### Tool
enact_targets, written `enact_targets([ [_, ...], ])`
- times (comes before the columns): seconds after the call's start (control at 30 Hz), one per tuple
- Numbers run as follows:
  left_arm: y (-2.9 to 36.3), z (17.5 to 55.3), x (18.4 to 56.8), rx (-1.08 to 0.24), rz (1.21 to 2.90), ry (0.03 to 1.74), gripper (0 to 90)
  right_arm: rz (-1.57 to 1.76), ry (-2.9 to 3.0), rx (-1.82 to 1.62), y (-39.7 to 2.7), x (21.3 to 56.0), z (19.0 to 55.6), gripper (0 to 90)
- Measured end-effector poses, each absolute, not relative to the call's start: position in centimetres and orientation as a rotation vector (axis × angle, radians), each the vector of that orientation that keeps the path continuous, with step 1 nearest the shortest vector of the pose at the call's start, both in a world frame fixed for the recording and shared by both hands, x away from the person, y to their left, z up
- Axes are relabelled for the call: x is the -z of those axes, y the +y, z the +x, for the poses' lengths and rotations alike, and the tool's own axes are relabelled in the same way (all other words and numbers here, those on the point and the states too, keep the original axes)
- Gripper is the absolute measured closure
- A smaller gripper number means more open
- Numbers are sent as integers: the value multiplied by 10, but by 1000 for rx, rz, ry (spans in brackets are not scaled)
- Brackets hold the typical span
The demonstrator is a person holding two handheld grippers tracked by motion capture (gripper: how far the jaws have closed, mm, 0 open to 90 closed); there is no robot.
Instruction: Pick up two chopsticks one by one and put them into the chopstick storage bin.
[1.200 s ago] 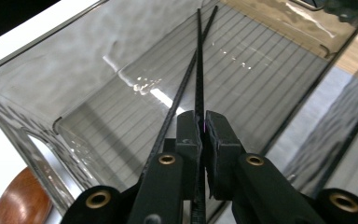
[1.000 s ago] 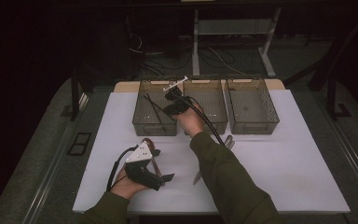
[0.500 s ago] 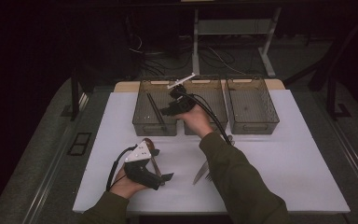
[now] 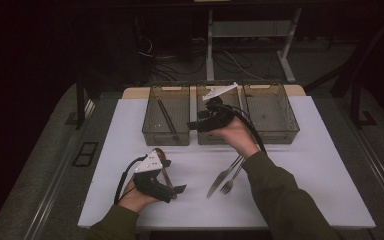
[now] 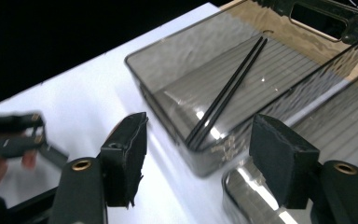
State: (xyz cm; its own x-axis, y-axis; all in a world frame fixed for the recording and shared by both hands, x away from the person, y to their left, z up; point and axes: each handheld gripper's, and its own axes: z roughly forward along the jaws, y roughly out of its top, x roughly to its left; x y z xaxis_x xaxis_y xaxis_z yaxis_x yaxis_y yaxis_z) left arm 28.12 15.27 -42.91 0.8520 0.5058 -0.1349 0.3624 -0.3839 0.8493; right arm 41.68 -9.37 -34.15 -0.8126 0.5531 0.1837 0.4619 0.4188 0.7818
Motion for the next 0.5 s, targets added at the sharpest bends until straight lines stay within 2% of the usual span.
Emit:
enact_targets([
  [0.5, 153, 282, 430, -188, 2012, 653, 0, 839, 2570, -1400, -148, 354, 369, 359],
])
